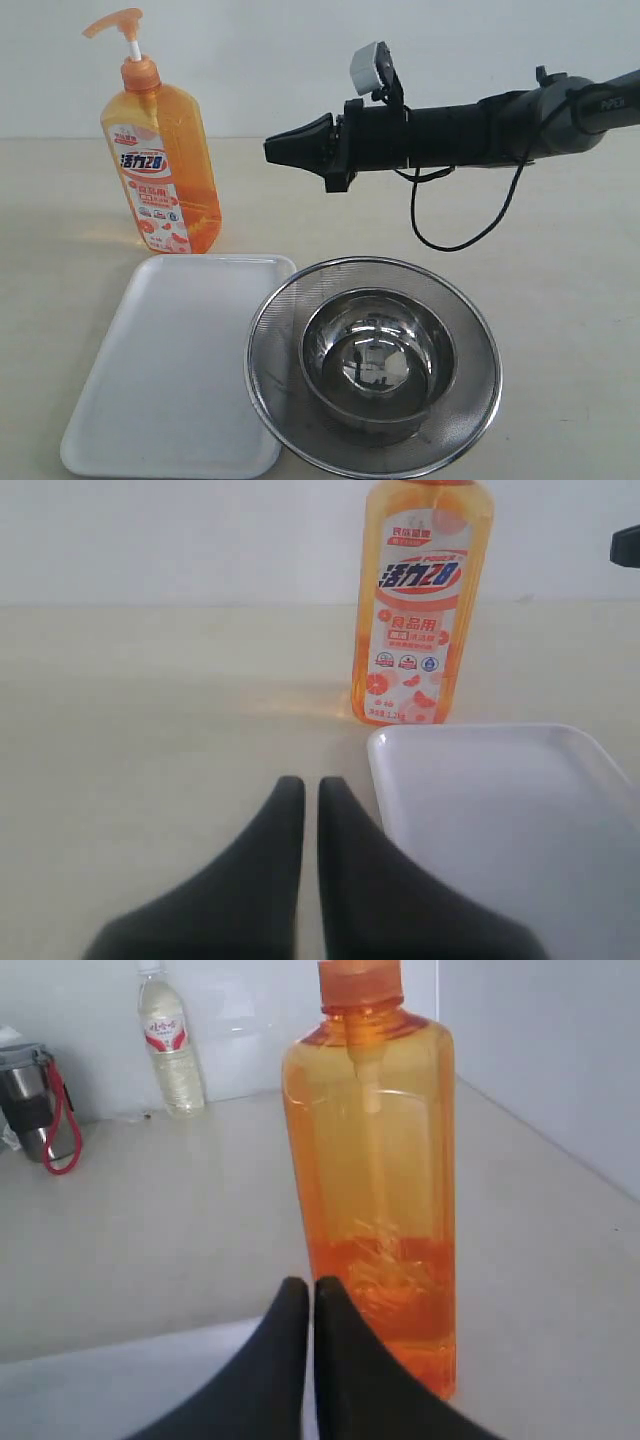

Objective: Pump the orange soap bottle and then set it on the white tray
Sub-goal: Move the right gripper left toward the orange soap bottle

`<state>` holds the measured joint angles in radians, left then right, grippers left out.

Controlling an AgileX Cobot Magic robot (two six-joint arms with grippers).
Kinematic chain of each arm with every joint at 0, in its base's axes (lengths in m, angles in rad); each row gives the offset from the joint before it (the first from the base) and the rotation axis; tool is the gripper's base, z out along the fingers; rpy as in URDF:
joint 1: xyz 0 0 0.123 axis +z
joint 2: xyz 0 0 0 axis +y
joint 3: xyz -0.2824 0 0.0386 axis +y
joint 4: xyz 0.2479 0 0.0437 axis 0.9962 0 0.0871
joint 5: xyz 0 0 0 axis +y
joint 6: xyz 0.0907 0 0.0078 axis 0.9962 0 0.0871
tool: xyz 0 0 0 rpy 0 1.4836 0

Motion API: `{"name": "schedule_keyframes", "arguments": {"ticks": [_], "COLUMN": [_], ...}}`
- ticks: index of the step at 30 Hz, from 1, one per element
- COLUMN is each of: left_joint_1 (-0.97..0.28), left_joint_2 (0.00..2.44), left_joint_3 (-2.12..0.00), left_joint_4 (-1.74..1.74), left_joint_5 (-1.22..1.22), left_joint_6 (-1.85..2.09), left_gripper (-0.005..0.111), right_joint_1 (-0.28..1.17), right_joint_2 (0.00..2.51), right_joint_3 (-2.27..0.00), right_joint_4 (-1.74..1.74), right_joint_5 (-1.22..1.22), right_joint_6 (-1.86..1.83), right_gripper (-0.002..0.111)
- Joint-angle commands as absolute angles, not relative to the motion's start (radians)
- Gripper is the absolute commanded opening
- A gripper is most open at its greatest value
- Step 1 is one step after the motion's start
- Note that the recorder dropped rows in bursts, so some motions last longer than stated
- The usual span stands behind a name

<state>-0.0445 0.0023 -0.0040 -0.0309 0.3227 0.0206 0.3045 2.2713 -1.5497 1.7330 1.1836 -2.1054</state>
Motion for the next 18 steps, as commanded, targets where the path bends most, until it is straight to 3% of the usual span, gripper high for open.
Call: {"name": "schedule_keyframes", "arguments": {"ticks": [1,15,18], "left_joint_1": [-0.043,-0.043,-0.043], "left_joint_2": [0.0,0.0,0.0], "left_joint_3": [0.0,0.0,0.0], "left_joint_4": [-0.038,-0.038,-0.038], "left_joint_5": [0.31,0.31,0.31], "left_joint_6": [0.009,0.009,0.009], "left_gripper": [0.005,0.005,0.005], "right_joint_1": [0.363,0.418,0.418], "right_joint_2": [2.266,2.266,2.266], "right_joint_3": [-1.591,-1.631,-1.631], "right_joint_4": [1.744,1.72,1.718], "right_joint_5": [1.067,0.88,0.883], "right_joint_6": [-2.092,-1.927,-1.907], "right_gripper": [0.0,0.0,0.008]}}
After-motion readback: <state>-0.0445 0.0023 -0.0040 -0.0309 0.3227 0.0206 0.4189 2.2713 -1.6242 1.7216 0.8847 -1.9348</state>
